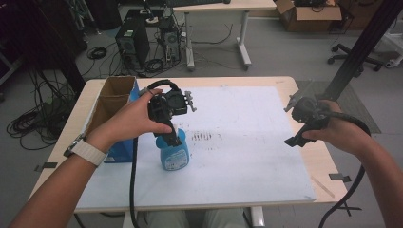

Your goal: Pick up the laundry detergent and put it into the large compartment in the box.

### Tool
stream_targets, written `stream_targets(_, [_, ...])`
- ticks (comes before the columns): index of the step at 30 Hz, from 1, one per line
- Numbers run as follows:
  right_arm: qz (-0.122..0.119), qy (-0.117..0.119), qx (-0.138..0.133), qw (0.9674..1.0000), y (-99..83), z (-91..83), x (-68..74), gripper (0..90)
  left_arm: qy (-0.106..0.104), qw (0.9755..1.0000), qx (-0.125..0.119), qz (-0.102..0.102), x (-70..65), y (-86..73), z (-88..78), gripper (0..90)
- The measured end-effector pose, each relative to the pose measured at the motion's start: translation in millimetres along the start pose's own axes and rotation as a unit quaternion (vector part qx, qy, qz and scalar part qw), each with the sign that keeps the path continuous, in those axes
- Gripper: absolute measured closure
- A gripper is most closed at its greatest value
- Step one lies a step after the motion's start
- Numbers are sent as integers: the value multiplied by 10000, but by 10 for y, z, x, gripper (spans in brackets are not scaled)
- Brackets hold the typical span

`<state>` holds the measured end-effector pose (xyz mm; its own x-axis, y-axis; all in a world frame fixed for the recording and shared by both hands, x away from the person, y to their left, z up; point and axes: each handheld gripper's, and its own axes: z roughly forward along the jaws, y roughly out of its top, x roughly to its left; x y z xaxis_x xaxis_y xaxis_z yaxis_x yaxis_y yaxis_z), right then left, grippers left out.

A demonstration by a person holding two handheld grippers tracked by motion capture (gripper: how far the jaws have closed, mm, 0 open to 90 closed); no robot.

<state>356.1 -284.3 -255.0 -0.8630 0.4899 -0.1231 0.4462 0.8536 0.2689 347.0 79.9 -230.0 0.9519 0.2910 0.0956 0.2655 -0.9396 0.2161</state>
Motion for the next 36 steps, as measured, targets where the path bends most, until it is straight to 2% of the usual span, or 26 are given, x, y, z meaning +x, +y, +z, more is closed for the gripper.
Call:
stream_targets(13, [-51,3,-13,10000,62,44,0,105,34,9999,90,-41,33,-75,222,68])
stream_targets(36, [8,-17,-34,10000,24,63,-10,105,-97,9997,227,-55,57,-87,459,89])
